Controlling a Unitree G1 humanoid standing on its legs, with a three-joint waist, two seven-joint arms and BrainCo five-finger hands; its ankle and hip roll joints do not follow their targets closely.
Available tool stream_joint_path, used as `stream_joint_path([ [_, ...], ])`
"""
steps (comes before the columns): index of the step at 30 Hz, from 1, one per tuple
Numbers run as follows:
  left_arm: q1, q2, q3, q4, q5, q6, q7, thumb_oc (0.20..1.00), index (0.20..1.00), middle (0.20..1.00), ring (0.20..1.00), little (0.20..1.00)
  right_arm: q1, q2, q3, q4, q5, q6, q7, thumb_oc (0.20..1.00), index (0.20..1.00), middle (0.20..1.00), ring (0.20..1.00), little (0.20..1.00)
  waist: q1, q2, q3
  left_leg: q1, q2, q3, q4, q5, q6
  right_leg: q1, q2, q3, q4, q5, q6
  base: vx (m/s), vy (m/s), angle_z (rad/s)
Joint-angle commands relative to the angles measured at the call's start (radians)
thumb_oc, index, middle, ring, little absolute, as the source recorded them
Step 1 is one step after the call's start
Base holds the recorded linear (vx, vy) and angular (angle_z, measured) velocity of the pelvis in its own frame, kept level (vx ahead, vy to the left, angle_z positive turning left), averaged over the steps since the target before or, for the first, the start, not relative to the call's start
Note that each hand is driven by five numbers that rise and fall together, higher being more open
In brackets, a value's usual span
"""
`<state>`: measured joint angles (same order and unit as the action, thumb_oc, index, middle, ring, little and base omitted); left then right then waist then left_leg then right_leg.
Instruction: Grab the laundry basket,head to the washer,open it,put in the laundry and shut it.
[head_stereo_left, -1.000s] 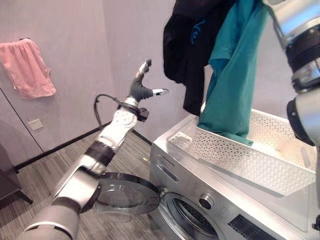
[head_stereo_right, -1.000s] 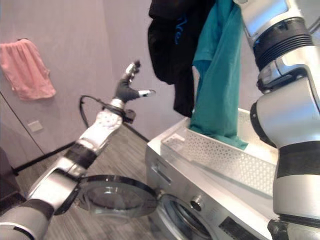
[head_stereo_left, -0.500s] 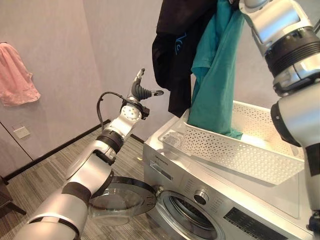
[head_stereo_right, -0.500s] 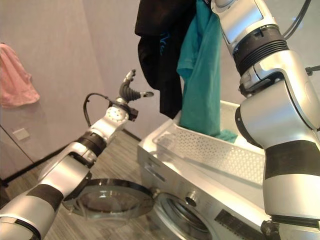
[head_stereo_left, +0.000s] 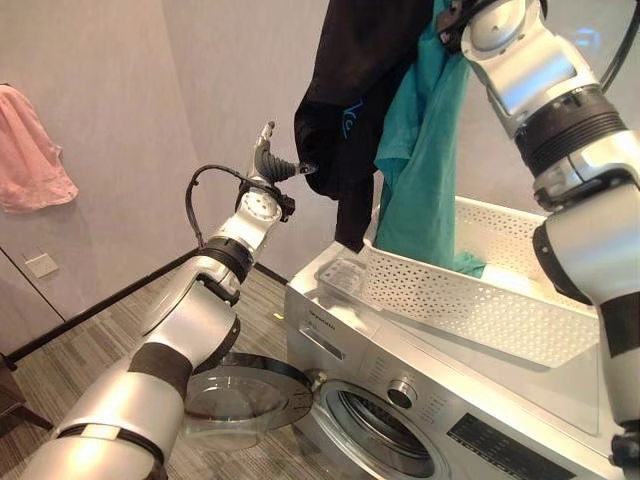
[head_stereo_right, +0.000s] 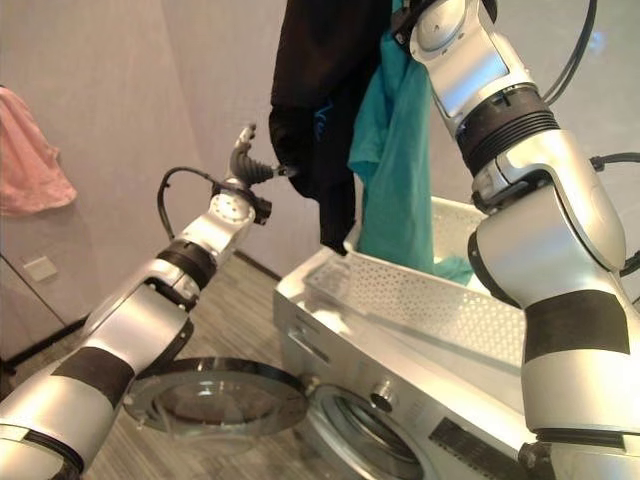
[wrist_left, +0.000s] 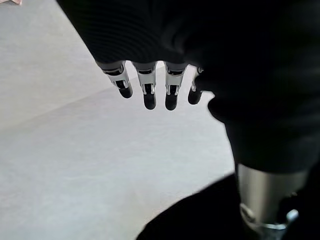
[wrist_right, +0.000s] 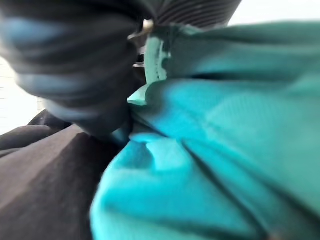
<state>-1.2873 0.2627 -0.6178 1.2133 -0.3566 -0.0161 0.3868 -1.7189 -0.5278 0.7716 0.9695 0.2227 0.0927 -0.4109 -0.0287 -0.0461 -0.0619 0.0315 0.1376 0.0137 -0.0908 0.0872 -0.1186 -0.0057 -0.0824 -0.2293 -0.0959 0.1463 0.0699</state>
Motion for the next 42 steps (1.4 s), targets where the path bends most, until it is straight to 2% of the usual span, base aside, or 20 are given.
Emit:
stream_joint_path([
  [1, -0.242, 0.026, -0.052, 0.081, -0.023, -0.024, 0.022, 1.000, 1.000, 1.000, 1.000, 1.000, -0.175, -0.050, 0.072, -0.014, 0.013, -0.055, -0.028, 0.200, 0.200, 0.200, 0.200, 0.200, 0.008, 0.016, 0.034, 0.004, 0.043, 0.007, 0.004, -0.099, -0.011, 0.089, -0.090, -0.003, 0.009, -0.148, 0.090, 0.00, 0.000, 0.00],
  [8, -0.308, 0.069, -0.046, 0.102, -0.029, -0.025, 0.030, 1.000, 1.000, 1.000, 1.000, 1.000, -0.131, -0.073, 0.045, -0.154, -0.020, -0.069, -0.032, 0.200, 0.200, 0.200, 0.200, 0.200, -0.008, 0.028, 0.035, 0.024, 0.049, 0.042, 0.004, -0.107, -0.012, 0.085, -0.088, 0.020, 0.009, -0.148, 0.093, 0.03, -0.006, -0.11],
  [23, -0.347, 0.061, -0.057, 0.049, -0.094, -0.051, 0.006, 1.000, 1.000, 1.000, 1.000, 1.000, -0.133, -0.081, 0.043, -0.092, -0.011, -0.067, -0.034, 0.200, 0.200, 0.200, 0.200, 0.200, -0.021, 0.041, 0.039, 0.030, 0.051, 0.057, 0.004, -0.107, -0.015, 0.084, -0.088, 0.025, 0.009, -0.155, 0.093, 0.01, -0.004, -0.05],
  [27, -0.306, 0.058, -0.056, -0.014, -0.161, -0.065, -0.022, 1.000, 1.000, 1.000, 1.000, 1.000, -0.122, -0.128, 0.042, -0.112, -0.007, -0.060, -0.034, 0.200, 0.200, 0.200, 0.200, 0.200, -0.007, 0.042, 0.045, 0.025, 0.049, 0.042, 0.004, -0.106, -0.012, 0.089, -0.089, 0.012, 0.009, -0.161, 0.091, 0.00, -0.004, 0.05],
  [31, -0.214, 0.027, -0.077, -0.137, -0.216, -0.075, -0.060, 1.000, 1.000, 1.000, 1.000, 1.000, -0.114, -0.192, 0.038, -0.149, 0.003, -0.045, -0.036, 0.200, 0.200, 0.200, 0.200, 0.200, 0.008, 0.039, 0.053, 0.019, 0.048, 0.025, 0.004, -0.104, -0.011, 0.095, -0.089, -0.008, 0.009, -0.166, 0.089, 0.00, -0.008, 0.15],
  [33, -0.211, 0.027, -0.078, -0.140, -0.216, -0.074, -0.059, 1.000, 1.000, 1.000, 1.000, 1.000, -0.110, -0.193, 0.037, -0.152, 0.003, -0.044, -0.036, 0.200, 0.200, 0.200, 0.200, 0.200, 0.007, 0.038, 0.051, 0.019, 0.048, 0.024, 0.004, -0.104, -0.011, 0.095, -0.089, -0.009, 0.009, -0.166, 0.089, 0.00, -0.002, 0.05],
  [35, -0.081, 0.022, -0.103, -0.346, -0.270, -0.094, -0.090, 1.000, 1.000, 1.000, 1.000, 1.000, -0.106, -0.262, 0.027, -0.176, -0.011, -0.027, -0.049, 0.200, 0.200, 0.200, 0.200, 0.200, 0.026, 0.033, 0.059, 0.007, 0.043, 0.004, 0.004, -0.102, -0.010, 0.105, -0.093, -0.036, 0.009, -0.167, 0.086, 0.00, -0.007, 0.04],
  [36, -0.080, 0.023, -0.103, -0.346, -0.270, -0.094, -0.090, 1.000, 1.000, 1.000, 1.000, 1.000, -0.106, -0.261, 0.026, -0.176, -0.011, -0.027, -0.049, 0.200, 0.200, 0.200, 0.200, 0.200, 0.025, 0.032, 0.059, 0.007, 0.043, 0.003, 0.004, -0.102, -0.010, 0.105, -0.093, -0.036, 0.009, -0.168, 0.086, -0.03, -0.008, 0.36],
  [37, 0.018, 0.082, -0.128, -0.548, -0.315, -0.106, -0.123, 1.000, 1.000, 1.000, 1.000, 1.000, -0.102, -0.303, 0.016, -0.181, -0.022, -0.016, -0.064, 0.200, 0.200, 0.200, 0.200, 0.200, 0.046, 0.029, 0.067, -0.004, 0.037, -0.012, 0.004, -0.093, -0.007, 0.106, -0.097, -0.055, 0.009, -0.160, 0.084, -0.03, -0.006, 0.38],
  [39, 0.076, 0.135, -0.141, -0.659, -0.350, -0.103, -0.140, 1.000, 1.000, 1.000, 1.000, 1.000, -0.094, -0.314, 0.007, -0.177, -0.025, -0.014, -0.072, 0.200, 0.200, 0.200, 0.200, 0.200, 0.056, 0.026, 0.069, -0.006, 0.036, -0.020, 0.004, -0.090, -0.006, 0.110, -0.098, -0.064, 0.009, -0.159, 0.084, -0.01, -0.004, 0.28],
  [41, 0.078, 0.137, -0.141, -0.662, -0.350, -0.102, -0.139, 1.000, 1.000, 1.000, 1.000, 1.000, -0.093, -0.313, 0.006, -0.177, -0.025, -0.014, -0.072, 0.200, 0.200, 0.200, 0.200, 0.200, 0.055, 0.025, 0.070, -0.005, 0.036, -0.020, 0.004, -0.091, -0.006, 0.112, -0.098, -0.064, 0.009, -0.160, 0.084, 0.01, -0.004, 0.24],
  [42, 0.117, 0.179, -0.162, -0.737, -0.381, -0.101, -0.148, 1.000, 1.000, 1.000, 1.000, 1.000, -0.093, -0.317, 0.003, -0.156, -0.029, -0.011, -0.082, 0.200, 0.200, 0.200, 0.200, 0.200, 0.067, 0.023, 0.071, -0.003, 0.039, -0.029, 0.004, -0.096, -0.010, 0.120, -0.096, -0.075, 0.009, -0.165, 0.084, 0.00, -0.006, 0.10],
])
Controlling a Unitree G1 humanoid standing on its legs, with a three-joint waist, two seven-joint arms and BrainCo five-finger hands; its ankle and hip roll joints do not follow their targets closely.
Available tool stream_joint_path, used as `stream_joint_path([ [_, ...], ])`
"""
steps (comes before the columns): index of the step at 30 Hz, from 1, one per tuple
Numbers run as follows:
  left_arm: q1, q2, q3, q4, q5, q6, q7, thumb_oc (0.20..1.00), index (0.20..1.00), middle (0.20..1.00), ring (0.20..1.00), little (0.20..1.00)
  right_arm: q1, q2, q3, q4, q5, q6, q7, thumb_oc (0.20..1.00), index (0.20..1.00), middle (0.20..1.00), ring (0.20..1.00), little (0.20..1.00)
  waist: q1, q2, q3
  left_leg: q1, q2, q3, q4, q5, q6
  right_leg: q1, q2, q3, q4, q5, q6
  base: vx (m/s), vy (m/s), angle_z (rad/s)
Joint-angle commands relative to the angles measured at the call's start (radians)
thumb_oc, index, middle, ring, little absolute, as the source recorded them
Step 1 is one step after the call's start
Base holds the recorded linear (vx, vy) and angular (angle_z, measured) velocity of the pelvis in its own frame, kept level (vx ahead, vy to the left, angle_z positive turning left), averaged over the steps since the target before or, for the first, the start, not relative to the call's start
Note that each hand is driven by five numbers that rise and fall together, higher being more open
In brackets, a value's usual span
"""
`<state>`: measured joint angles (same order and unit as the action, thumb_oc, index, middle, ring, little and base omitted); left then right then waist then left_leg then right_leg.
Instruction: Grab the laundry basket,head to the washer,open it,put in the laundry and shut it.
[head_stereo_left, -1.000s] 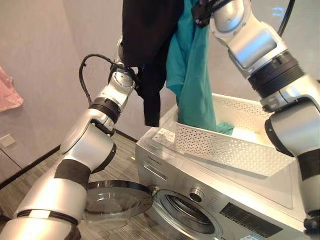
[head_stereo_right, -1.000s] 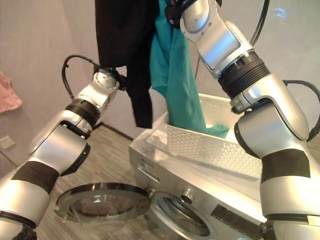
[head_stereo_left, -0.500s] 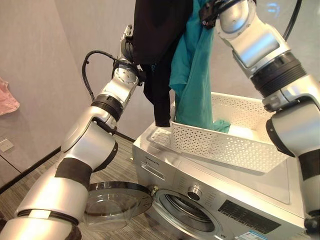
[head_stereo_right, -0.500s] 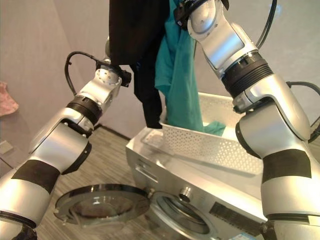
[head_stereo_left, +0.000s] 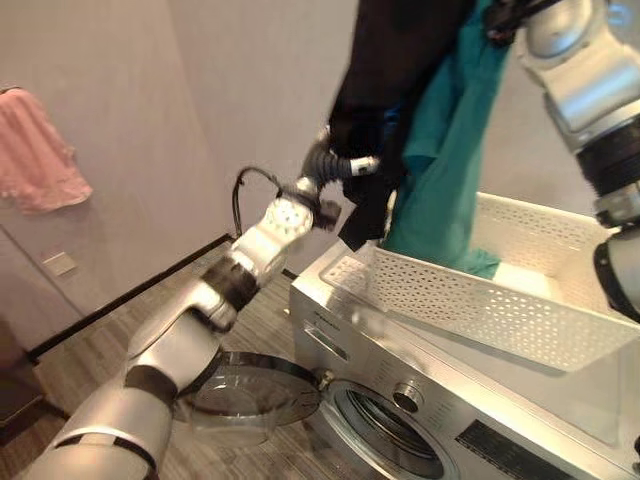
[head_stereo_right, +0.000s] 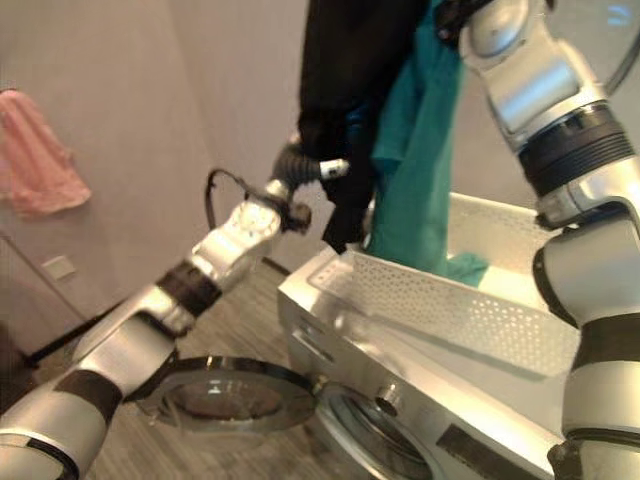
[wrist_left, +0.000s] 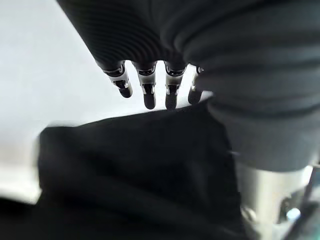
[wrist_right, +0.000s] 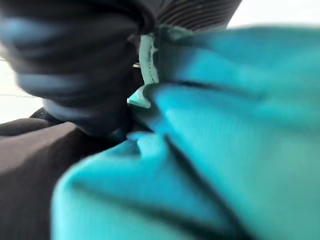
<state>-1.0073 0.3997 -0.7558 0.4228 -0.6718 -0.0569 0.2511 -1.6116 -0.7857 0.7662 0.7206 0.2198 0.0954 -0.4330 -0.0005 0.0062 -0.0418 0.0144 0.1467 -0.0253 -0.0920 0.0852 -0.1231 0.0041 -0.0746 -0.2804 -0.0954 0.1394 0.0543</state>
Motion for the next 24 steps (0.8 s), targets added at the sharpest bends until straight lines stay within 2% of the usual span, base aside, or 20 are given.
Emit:
stream_joint_path([
  [1, -0.162, 0.050, -0.034, 0.036, -0.075, -0.057, -0.011, 1.000, 1.000, 1.000, 1.000, 1.000, -0.201, -0.059, 0.008, 0.106, -0.024, -0.014, -0.065, 0.200, 0.200, 0.200, 0.200, 0.200, 0.042, -0.030, 0.051, 0.012, 0.030, 0.006, 0.005, -0.093, -0.006, 0.112, -0.104, -0.030, 0.008, -0.158, 0.100, 0.02, -0.012, 0.04],
  [4, -0.180, 0.031, -0.059, 0.040, -0.096, -0.053, -0.006, 1.000, 1.000, 1.000, 1.000, 1.000, -0.207, -0.048, 0.014, 0.133, -0.017, -0.017, -0.069, 0.200, 0.200, 0.200, 0.200, 0.200, 0.045, -0.033, 0.051, 0.007, 0.029, 0.000, 0.005, -0.089, -0.010, 0.116, -0.104, -0.042, 0.008, -0.158, 0.101, -0.01, -0.002, 0.29],
  [8, -0.251, -0.049, -0.073, 0.105, -0.112, -0.062, 0.011, 1.000, 1.000, 1.000, 1.000, 1.000, -0.223, -0.033, 0.039, 0.145, -0.029, -0.013, -0.063, 0.200, 0.200, 0.200, 0.200, 0.200, 0.042, -0.035, 0.049, -0.002, 0.029, -0.009, 0.005, -0.084, -0.016, 0.117, -0.105, -0.059, 0.008, -0.157, 0.102, -0.01, 0.000, 0.10],
  [17, -0.320, -0.155, -0.086, 0.201, -0.142, -0.055, 0.012, 1.000, 1.000, 1.000, 1.000, 1.000, -0.232, -0.021, 0.046, 0.152, -0.019, -0.013, -0.060, 0.200, 0.200, 0.200, 0.200, 0.200, 0.030, -0.034, 0.043, -0.005, 0.031, -0.005, 0.005, -0.083, -0.019, 0.114, -0.106, -0.060, 0.008, -0.155, 0.103, -0.01, 0.000, 0.02],
  [18, -0.329, -0.174, -0.086, 0.229, -0.144, -0.055, 0.012, 1.000, 1.000, 1.000, 1.000, 1.000, -0.234, -0.016, 0.048, 0.157, -0.018, -0.013, -0.058, 0.200, 0.200, 0.200, 0.200, 0.200, 0.029, -0.034, 0.042, -0.004, 0.031, -0.003, 0.005, -0.084, -0.019, 0.113, -0.106, -0.059, 0.008, -0.155, 0.103, 0.00, 0.000, 0.00],
  [19, -0.359, -0.231, -0.083, 0.323, -0.135, -0.040, 0.020, 1.000, 1.000, 1.000, 1.000, 1.000, -0.240, 0.004, 0.047, 0.173, -0.005, -0.015, -0.052, 0.200, 0.200, 0.200, 0.200, 0.200, 0.019, -0.034, 0.039, -0.003, 0.031, 0.003, 0.005, -0.085, -0.020, 0.111, -0.105, -0.054, 0.008, -0.155, 0.104, 0.00, 0.000, 0.00],
  [20, -0.361, -0.234, -0.082, 0.328, -0.135, -0.042, 0.018, 1.000, 1.000, 1.000, 1.000, 1.000, -0.242, 0.004, 0.049, 0.175, -0.005, -0.016, -0.052, 0.200, 0.200, 0.200, 0.200, 0.200, 0.020, -0.033, 0.040, -0.003, 0.031, 0.003, 0.005, -0.085, -0.020, 0.111, -0.105, -0.054, 0.008, -0.155, 0.104, 0.00, 0.000, 0.00],
  [21, -0.394, -0.286, -0.068, 0.436, -0.122, -0.028, 0.021, 1.000, 1.000, 1.000, 1.000, 1.000, -0.250, 0.019, 0.054, 0.186, 0.002, -0.014, -0.045, 0.200, 0.200, 0.200, 0.200, 0.200, 0.009, -0.031, 0.039, -0.002, 0.031, 0.008, 0.005, -0.085, -0.021, 0.108, -0.105, -0.048, 0.008, -0.155, 0.105, -0.02, 0.007, -0.03],
  [24, -0.410, -0.323, -0.048, 0.489, -0.122, -0.027, 0.023, 1.000, 1.000, 1.000, 1.000, 1.000, -0.247, 0.043, 0.057, 0.189, 0.009, -0.009, -0.033, 0.200, 0.200, 0.200, 0.200, 0.200, -0.006, -0.029, 0.037, 0.003, 0.033, 0.019, 0.005, -0.088, -0.019, 0.103, -0.105, -0.036, 0.008, -0.153, 0.105, -0.01, 0.004, -0.04],
])
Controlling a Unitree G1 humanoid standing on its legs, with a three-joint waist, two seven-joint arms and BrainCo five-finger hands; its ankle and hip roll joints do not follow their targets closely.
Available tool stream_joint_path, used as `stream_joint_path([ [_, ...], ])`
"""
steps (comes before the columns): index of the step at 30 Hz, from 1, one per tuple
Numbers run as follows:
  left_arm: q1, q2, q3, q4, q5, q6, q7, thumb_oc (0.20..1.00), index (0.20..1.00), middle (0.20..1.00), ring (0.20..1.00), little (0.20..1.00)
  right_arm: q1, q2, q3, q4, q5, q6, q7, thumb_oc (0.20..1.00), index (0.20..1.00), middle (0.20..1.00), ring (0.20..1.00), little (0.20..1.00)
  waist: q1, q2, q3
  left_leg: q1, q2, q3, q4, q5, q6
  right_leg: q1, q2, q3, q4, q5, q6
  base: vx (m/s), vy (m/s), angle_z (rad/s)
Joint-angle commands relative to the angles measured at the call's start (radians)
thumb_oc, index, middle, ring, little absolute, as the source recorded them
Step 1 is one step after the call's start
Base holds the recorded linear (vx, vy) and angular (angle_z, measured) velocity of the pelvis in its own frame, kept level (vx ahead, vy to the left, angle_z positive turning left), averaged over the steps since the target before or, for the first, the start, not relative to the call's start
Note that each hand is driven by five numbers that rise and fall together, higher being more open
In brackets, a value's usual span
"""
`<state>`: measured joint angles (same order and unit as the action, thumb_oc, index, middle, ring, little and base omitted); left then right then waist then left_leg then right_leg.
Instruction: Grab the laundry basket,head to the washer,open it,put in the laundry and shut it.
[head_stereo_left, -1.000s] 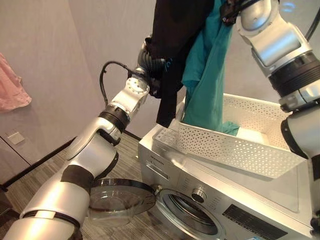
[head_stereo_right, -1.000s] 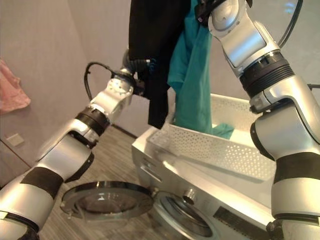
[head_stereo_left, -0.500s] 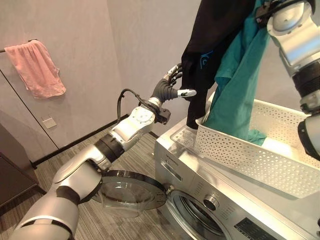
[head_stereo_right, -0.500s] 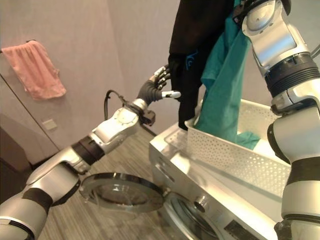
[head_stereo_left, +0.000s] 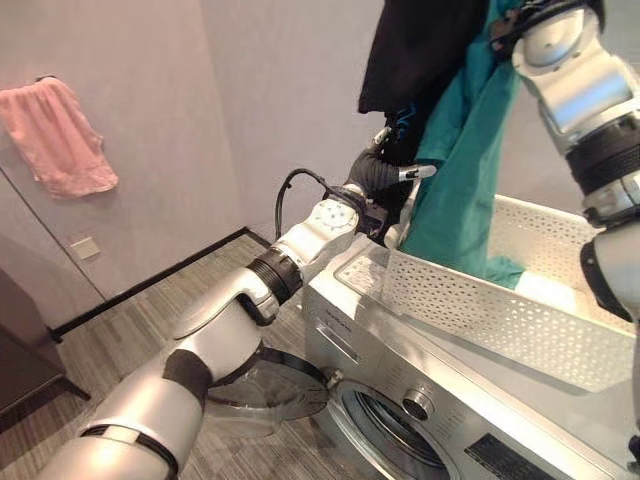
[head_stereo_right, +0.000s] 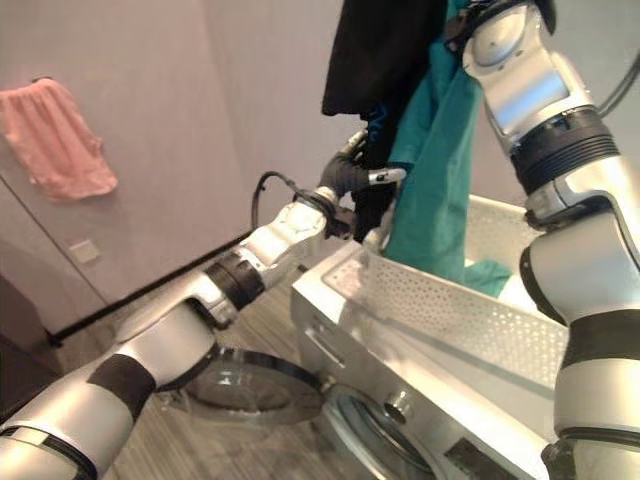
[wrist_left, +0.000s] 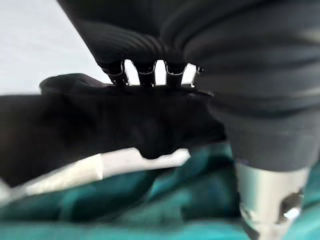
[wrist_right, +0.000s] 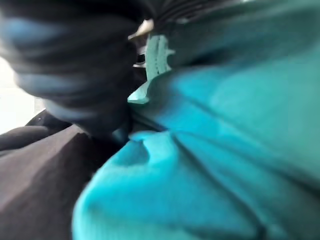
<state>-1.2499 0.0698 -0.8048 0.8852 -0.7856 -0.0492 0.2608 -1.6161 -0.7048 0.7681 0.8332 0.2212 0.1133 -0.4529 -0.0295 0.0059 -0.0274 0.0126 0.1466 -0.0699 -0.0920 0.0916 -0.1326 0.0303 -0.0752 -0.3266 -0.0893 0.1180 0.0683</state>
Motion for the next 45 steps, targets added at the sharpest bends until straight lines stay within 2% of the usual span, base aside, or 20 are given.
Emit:
stream_joint_path([
  [1, -0.172, 0.000, 0.006, 0.027, -0.009, -0.036, 0.017, 1.000, 1.000, 1.000, 1.000, 1.000, -0.242, -0.033, 0.055, 0.078, 0.009, -0.027, -0.011, 0.200, 0.200, 0.200, 0.200, 0.200, 0.021, -0.029, 0.022, 0.007, 0.033, 0.067, 0.005, -0.095, -0.009, 0.077, -0.105, 0.012, 0.002, -0.132, 0.091, -0.01, 0.001, -0.05],
  [9, -0.225, -0.001, 0.036, 0.032, -0.039, -0.047, 0.032, 1.000, 1.000, 1.000, 1.000, 1.000, -0.228, -0.024, 0.047, 0.083, 0.020, -0.020, 0.001, 0.200, 0.200, 0.200, 0.200, 0.200, 0.007, -0.026, 0.022, 0.018, 0.035, 0.083, 0.005, -0.099, -0.009, 0.075, -0.104, 0.031, 0.002, -0.131, 0.091, 0.00, 0.001, -0.07],
  [18, -0.295, 0.084, 0.071, 0.012, -0.050, -0.076, 0.056, 1.000, 1.000, 1.000, 1.000, 1.000, -0.198, -0.042, 0.029, 0.049, 0.016, -0.021, 0.003, 0.200, 0.200, 0.200, 0.200, 0.200, 0.003, -0.021, 0.023, 0.028, 0.039, 0.103, 0.005, -0.102, -0.005, 0.067, -0.101, 0.055, 0.002, -0.131, 0.092, 0.01, -0.004, -0.08],
  [24, -0.328, 0.068, 0.069, 0.087, -0.024, -0.051, 0.034, 1.000, 1.000, 1.000, 1.000, 1.000, -0.185, -0.012, 0.016, 0.050, 0.008, -0.027, 0.015, 0.200, 0.200, 0.200, 0.200, 0.200, -0.016, -0.018, 0.025, 0.028, 0.042, 0.115, 0.005, -0.101, -0.005, 0.056, -0.097, 0.070, 0.002, -0.129, 0.093, 0.00, 0.002, -0.04],
  [33, -0.320, 0.062, 0.101, 0.064, -0.039, -0.067, 0.040, 1.000, 1.000, 1.000, 1.000, 1.000, -0.156, -0.005, -0.002, 0.008, -0.005, -0.029, 0.014, 0.200, 0.200, 0.200, 0.200, 0.200, -0.028, -0.016, 0.027, 0.039, 0.043, 0.136, 0.005, -0.108, 0.004, 0.041, -0.095, 0.102, 0.002, -0.125, 0.093, 0.01, -0.007, -0.12],
  [34, -0.319, 0.061, 0.106, 0.071, -0.032, -0.066, 0.041, 0.934, 0.934, 0.934, 0.934, 0.934, -0.152, -0.006, -0.007, 0.005, -0.006, -0.031, 0.014, 0.200, 0.200, 0.200, 0.200, 0.200, -0.033, -0.016, 0.030, 0.038, 0.044, 0.140, 0.005, -0.106, 0.003, 0.040, -0.095, 0.104, 0.002, -0.125, 0.092, 0.01, -0.013, -0.15],
  [35, -0.319, 0.061, 0.106, 0.072, -0.032, -0.066, 0.041, 0.934, 0.934, 0.934, 0.934, 0.934, -0.152, -0.006, -0.007, 0.005, -0.007, -0.031, 0.014, 0.200, 0.200, 0.200, 0.200, 0.200, -0.033, -0.016, 0.030, 0.038, 0.044, 0.140, 0.005, -0.106, 0.003, 0.040, -0.095, 0.104, 0.002, -0.125, 0.092, 0.01, -0.020, -0.13],
  [36, -0.325, 0.064, 0.106, 0.077, -0.027, -0.067, 0.041, 0.840, 0.840, 0.840, 0.840, 0.840, -0.156, -0.006, -0.006, 0.001, -0.007, -0.031, 0.014, 0.200, 0.200, 0.200, 0.200, 0.200, -0.038, -0.016, 0.031, 0.036, 0.044, 0.142, 0.005, -0.104, 0.002, 0.039, -0.094, 0.107, 0.002, -0.125, 0.093, 0.00, 0.000, 0.00],
  [37, -0.334, 0.072, 0.113, 0.076, -0.030, -0.072, 0.043, 0.200, 0.200, 0.200, 0.200, 0.200, -0.153, -0.010, -0.011, -0.012, -0.012, -0.032, 0.012, 0.200, 0.200, 0.200, 0.200, 0.200, -0.046, -0.014, 0.036, 0.031, 0.045, 0.141, 0.005, -0.100, -0.001, 0.036, -0.094, 0.107, 0.002, -0.124, 0.092, 0.00, 0.000, 0.00],
  [45, -0.345, 0.106, 0.140, 0.056, -0.018, -0.093, 0.060, 0.200, 0.200, 0.200, 0.200, 0.200, -0.118, -0.010, -0.035, -0.039, -0.026, -0.044, 0.011, 0.200, 0.200, 0.200, 0.200, 0.200, -0.055, -0.006, 0.041, 0.032, 0.046, 0.149, 0.005, -0.103, 0.001, 0.027, -0.091, 0.117, 0.002, -0.122, 0.092, 0.00, -0.006, -0.04],
])
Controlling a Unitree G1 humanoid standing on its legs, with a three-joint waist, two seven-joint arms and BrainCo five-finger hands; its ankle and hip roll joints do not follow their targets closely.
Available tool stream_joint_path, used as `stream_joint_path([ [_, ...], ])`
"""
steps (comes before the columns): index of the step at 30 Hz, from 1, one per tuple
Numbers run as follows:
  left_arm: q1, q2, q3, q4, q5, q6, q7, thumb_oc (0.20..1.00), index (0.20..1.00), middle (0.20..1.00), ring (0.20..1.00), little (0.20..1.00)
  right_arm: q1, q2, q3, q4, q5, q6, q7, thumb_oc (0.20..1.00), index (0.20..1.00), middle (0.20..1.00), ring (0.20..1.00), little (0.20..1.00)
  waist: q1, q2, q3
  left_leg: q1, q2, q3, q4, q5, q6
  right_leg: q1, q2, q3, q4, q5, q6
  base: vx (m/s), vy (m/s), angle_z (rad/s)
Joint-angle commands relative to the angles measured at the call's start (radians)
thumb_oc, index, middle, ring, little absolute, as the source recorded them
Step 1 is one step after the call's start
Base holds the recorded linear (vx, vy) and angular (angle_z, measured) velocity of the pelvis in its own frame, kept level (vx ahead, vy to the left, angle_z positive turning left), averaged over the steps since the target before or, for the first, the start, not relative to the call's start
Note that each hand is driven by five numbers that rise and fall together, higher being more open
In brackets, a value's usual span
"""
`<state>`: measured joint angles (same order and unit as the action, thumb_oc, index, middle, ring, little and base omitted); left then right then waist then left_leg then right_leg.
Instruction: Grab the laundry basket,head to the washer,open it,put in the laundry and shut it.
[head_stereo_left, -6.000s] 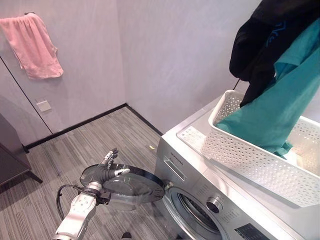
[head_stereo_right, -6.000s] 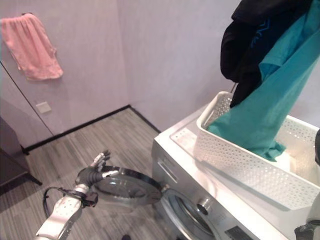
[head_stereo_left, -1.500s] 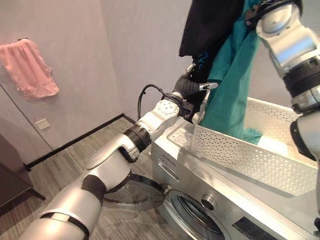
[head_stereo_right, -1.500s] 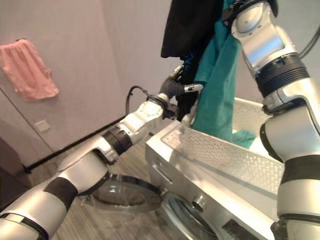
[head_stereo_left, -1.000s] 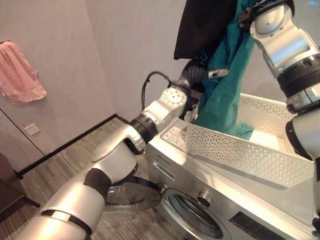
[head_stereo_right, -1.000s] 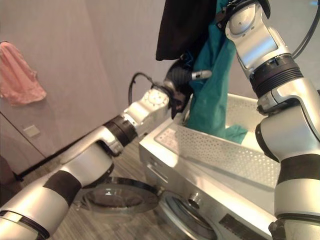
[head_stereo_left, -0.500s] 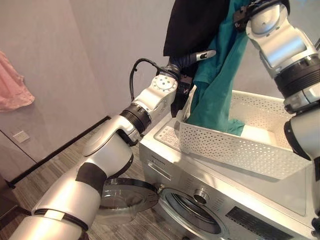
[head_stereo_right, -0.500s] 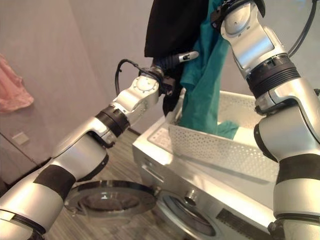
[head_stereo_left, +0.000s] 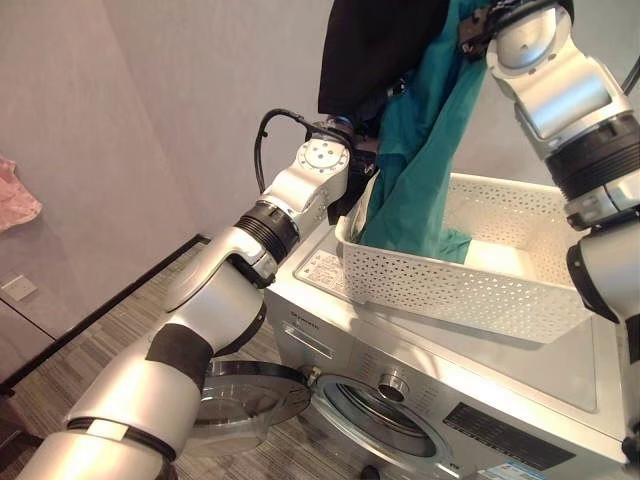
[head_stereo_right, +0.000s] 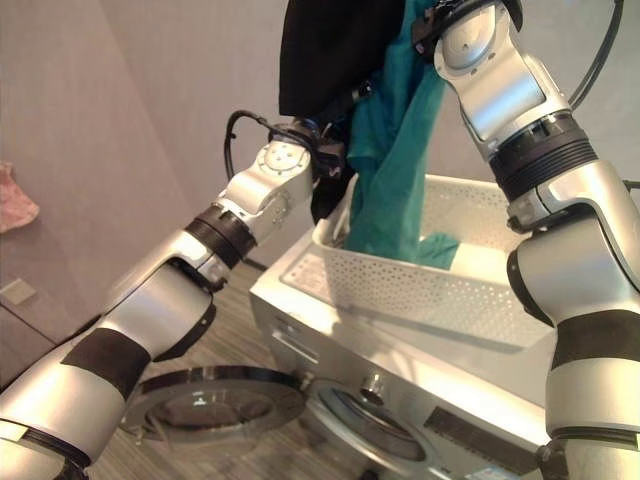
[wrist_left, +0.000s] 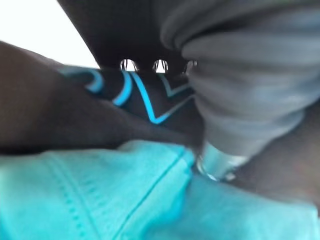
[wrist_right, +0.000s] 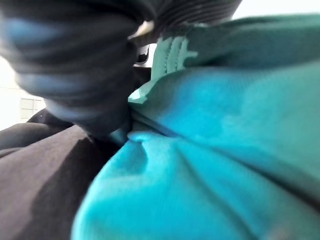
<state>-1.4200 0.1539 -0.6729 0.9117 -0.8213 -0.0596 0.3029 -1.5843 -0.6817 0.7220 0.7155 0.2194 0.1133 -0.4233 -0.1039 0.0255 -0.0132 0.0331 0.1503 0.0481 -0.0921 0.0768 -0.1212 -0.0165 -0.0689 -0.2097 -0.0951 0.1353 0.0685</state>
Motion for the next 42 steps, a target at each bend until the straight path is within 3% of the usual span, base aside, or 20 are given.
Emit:
stream_joint_path([
  [1, -0.175, 0.022, 0.008, 0.029, 0.018, -0.082, 0.018, 0.200, 0.200, 0.200, 0.200, 0.200, -0.150, -0.033, 0.012, 0.078, -0.024, -0.044, -0.019, 0.200, 0.200, 0.200, 0.200, 0.200, 0.019, -0.025, 0.027, 0.012, 0.042, 0.031, 0.005, -0.088, -0.011, 0.073, -0.098, 0.000, 0.008, -0.139, 0.092, 0.00, 0.000, -0.06],
  [9, -0.133, 0.087, 0.032, -0.009, 0.082, -0.087, 0.015, 0.200, 0.200, 0.200, 0.200, 0.200, -0.006, -0.119, -0.002, 0.047, -0.035, -0.052, 0.045, 0.231, 0.231, 0.231, 0.231, 0.231, 0.003, -0.019, 0.036, 0.022, 0.044, 0.045, 0.005, -0.089, -0.010, 0.076, -0.092, 0.014, 0.008, -0.142, 0.086, 0.00, -0.010, -0.03],
  [16, -0.134, 0.125, 0.030, 0.028, 0.095, -0.076, -0.003, 0.200, 0.200, 0.200, 0.200, 0.200, 0.027, -0.141, 0.013, 0.129, -0.001, -0.046, 0.097, 0.200, 0.200, 0.200, 0.200, 0.200, -0.010, -0.010, 0.042, 0.024, 0.046, 0.056, 0.005, -0.086, -0.012, 0.073, -0.091, 0.022, 0.008, -0.140, 0.086, -0.01, -0.012, -0.05],
  [17, -0.132, 0.133, 0.031, 0.035, 0.101, -0.076, -0.002, 0.200, 0.200, 0.200, 0.200, 0.200, 0.031, -0.136, 0.011, 0.137, 0.011, -0.049, 0.104, 1.000, 1.000, 1.000, 1.000, 1.000, -0.013, -0.007, 0.042, 0.025, 0.047, 0.058, 0.005, -0.086, -0.012, 0.073, -0.091, 0.025, 0.008, -0.140, 0.085, -0.01, -0.002, -0.04],
  [31, -0.138, 0.154, 0.008, 0.095, 0.100, -0.063, -0.042, 0.200, 0.200, 0.200, 0.200, 0.200, 0.012, -0.082, 0.120, 0.261, 0.122, -0.055, 0.241, 1.000, 1.000, 1.000, 1.000, 1.000, -0.009, -0.013, 0.030, 0.028, 0.049, 0.064, 0.005, -0.078, -0.017, 0.079, -0.093, 0.022, 0.008, -0.137, 0.084, 0.00, -0.004, -0.02],
  [42, -0.193, 0.095, -0.011, 0.214, 0.122, -0.042, -0.076, 0.200, 0.200, 0.200, 0.200, 0.200, -0.061, -0.046, 0.234, 0.478, 0.119, -0.014, 0.372, 1.000, 1.000, 1.000, 1.000, 1.000, 0.006, -0.027, 0.018, 0.023, 0.048, 0.048, 0.005, -0.070, -0.021, 0.088, -0.094, 0.002, 0.008, -0.135, 0.086, 0.00, 0.000, 0.01],
])
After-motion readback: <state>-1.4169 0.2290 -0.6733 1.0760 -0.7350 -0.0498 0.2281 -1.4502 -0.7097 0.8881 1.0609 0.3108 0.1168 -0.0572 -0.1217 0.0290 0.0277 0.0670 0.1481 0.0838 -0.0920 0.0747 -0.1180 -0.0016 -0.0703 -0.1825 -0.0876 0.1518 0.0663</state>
